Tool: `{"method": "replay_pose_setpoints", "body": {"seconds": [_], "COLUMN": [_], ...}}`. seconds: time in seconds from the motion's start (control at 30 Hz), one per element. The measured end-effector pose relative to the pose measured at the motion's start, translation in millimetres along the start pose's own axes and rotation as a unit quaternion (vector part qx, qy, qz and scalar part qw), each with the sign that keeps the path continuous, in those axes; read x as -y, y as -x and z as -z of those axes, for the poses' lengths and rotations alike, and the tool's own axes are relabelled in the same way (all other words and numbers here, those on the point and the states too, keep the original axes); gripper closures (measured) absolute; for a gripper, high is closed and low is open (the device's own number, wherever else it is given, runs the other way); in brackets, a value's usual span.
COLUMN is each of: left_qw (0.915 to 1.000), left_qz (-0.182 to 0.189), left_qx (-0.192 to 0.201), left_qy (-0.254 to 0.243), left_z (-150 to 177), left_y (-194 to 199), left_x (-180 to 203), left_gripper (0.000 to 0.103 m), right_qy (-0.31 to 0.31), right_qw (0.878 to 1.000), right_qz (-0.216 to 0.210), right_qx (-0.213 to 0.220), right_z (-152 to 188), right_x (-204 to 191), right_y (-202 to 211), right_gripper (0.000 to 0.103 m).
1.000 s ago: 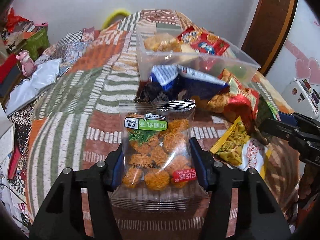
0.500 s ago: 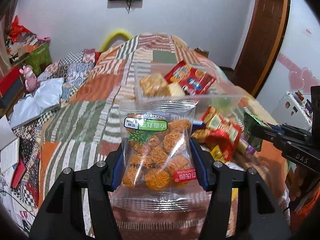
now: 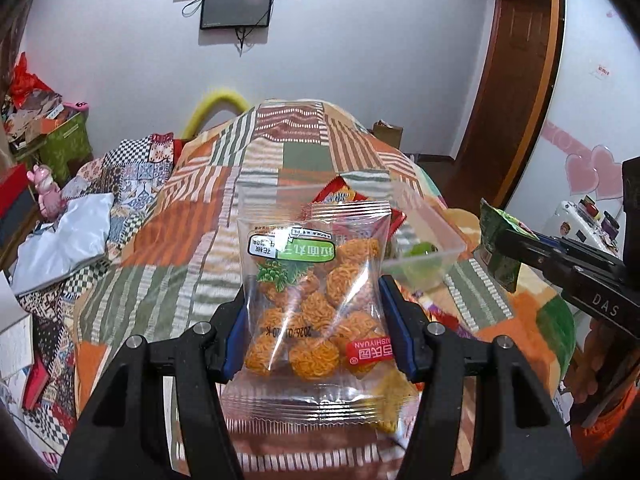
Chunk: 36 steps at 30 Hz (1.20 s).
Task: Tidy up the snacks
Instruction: 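Carry the orange-puff bag with the left tool while the right tool carries the pea bag over the box, then open the left tool over the box while the right tool releases the pea bag inside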
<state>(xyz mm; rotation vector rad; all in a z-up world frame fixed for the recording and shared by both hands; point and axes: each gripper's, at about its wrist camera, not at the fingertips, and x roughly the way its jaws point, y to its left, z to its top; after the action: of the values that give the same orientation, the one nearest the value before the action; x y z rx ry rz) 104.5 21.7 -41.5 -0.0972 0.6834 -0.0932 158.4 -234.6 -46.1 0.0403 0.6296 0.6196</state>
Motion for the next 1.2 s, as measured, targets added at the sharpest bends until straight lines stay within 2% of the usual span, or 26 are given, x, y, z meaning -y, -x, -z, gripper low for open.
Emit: {"method": "replay_pose_setpoints", "body": {"seconds": [0.23,0.6,0.87,1.1,1.2], "left_qw": [0.9999,0.9990,0.9987,0.9983,0.9982], "left_qz": [0.000,0.016,0.027,0.027,0.027], "left_qx": [-0.008,-0.040,-0.043,-0.049,-0.053], "left_qy": [0.006,0.013,0.000,0.013,0.015], "left_z": [-23,-53,-64,-69,-70], "left_y": [-30,-98,-130,-153,-155], "left_x": [-4,-4,7,4,4], "left_gripper": [0.045,0.045,0.045,0.045,0.045], "right_qy": [-0.001,-0.010,-0.017,-0.017,-0.014], "right_qw": [1.000,1.000,0.999,0.998,0.997], "right_qz": [0.009,0.023,0.027,0.035,0.038], "right_qx": [0.003,-0.019,-0.039,-0.054,-0.059], "right_z": [-14,-26,-31,-27,-24], "right_x": [11,35,46,50,50], "right_y": [-21,-61,-93,-112,-116], "right_gripper": [0.085,0.085,0.085,0.085,0.080]}}
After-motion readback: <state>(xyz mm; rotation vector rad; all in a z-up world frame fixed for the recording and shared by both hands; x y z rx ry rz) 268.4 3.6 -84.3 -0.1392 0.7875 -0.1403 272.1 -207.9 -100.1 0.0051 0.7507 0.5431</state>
